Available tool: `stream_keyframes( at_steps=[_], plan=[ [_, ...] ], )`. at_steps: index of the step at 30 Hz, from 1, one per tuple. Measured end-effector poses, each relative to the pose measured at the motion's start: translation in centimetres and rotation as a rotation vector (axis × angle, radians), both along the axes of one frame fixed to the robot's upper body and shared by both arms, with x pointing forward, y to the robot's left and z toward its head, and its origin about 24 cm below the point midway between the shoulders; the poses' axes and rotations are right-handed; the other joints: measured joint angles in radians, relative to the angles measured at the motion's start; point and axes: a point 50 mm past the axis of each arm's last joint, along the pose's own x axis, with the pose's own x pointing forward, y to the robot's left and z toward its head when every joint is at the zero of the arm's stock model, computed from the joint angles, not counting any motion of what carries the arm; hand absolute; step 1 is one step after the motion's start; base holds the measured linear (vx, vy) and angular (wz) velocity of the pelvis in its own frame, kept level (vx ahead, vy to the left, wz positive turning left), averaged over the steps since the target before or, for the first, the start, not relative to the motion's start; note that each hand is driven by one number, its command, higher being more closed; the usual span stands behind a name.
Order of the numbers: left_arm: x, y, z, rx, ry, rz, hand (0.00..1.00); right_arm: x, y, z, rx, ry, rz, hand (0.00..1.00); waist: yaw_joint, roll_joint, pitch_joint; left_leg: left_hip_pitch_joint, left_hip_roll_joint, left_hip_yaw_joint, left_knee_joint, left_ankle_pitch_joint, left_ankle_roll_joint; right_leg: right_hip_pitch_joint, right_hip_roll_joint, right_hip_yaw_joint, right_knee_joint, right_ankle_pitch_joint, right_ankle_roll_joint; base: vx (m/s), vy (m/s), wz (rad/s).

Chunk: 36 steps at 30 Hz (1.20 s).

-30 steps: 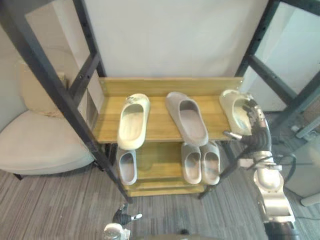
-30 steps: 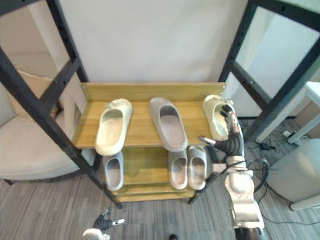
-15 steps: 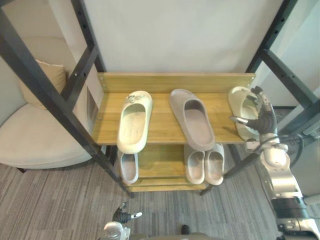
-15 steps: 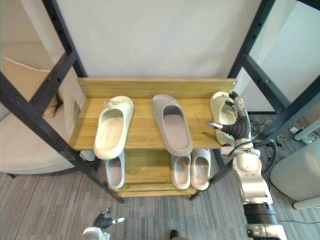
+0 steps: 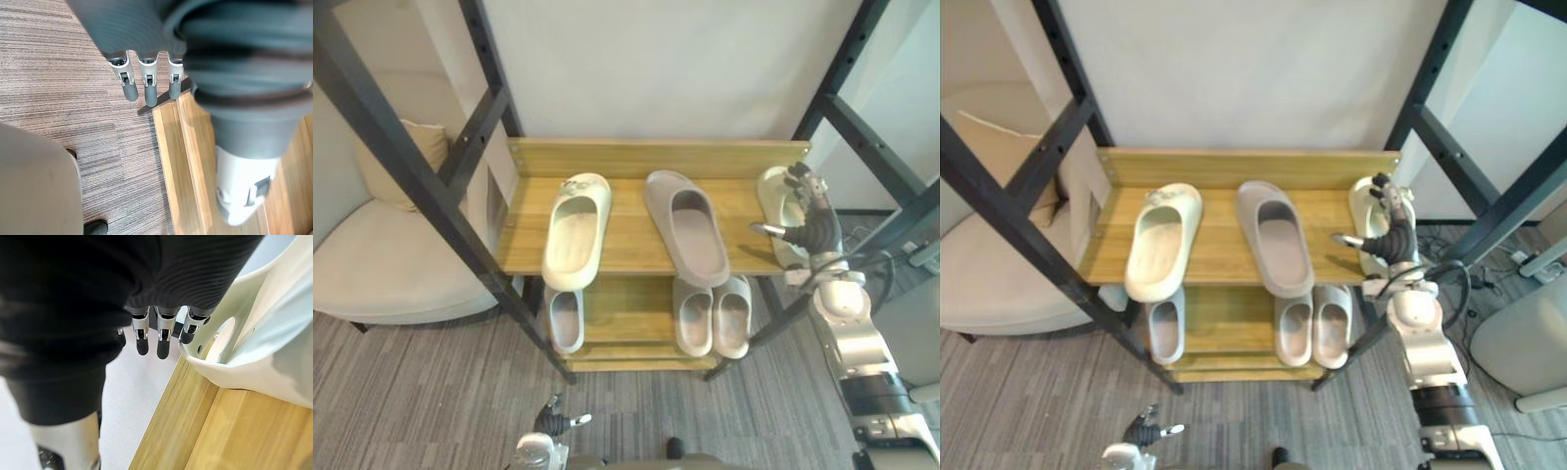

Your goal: Organize the slippers on the shoe rack

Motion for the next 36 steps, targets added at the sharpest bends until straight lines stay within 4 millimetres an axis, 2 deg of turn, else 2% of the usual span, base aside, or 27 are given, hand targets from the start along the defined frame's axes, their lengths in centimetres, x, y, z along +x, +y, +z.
stream_keyframes(
  at_steps=[16,19,29,36],
  plan=[
    [0.0,0.0,0.0,0.001,0.0,0.001,0.0,-0.1,0.2,0.2,-0.021,-0.009,0.003,0.0,-0.001,-0.003,0.001,0.007,0.001,0.004,-0.001,0.0,0.0,0.005,0.001,0.004,0.0,0.002,-0.003,0.0,0.0,0.0],
    [0.0,0.0,0.0,0.001,0.002,0.001,0.0,-0.8,1.0,1.1,-0.022,-0.059,0.036,0.0,-0.003,-0.004,0.002,0.01,0.002,0.003,-0.001,0.0,0.0,0.009,0.001,0.003,-0.002,0.002,-0.003,0.0,0.0,0.0],
    [0.0,0.0,0.0,0.001,0.002,0.003,0.0,-1.8,2.5,2.5,-0.006,-0.138,0.091,0.0,-0.002,-0.008,0.001,0.011,0.003,-0.006,0.0,0.004,0.001,0.014,-0.004,0.0,0.0,0.002,-0.003,0.0,0.0,0.03],
    [0.0,0.0,0.0,-0.003,0.0,0.011,0.0,-1.4,2.6,2.4,-0.009,-0.125,0.099,0.0,0.002,-0.009,0.001,0.01,0.0,0.004,-0.002,0.005,0.003,0.008,-0.002,0.005,0.001,0.002,-0.003,0.0,0.0,-0.03]
  ],
)
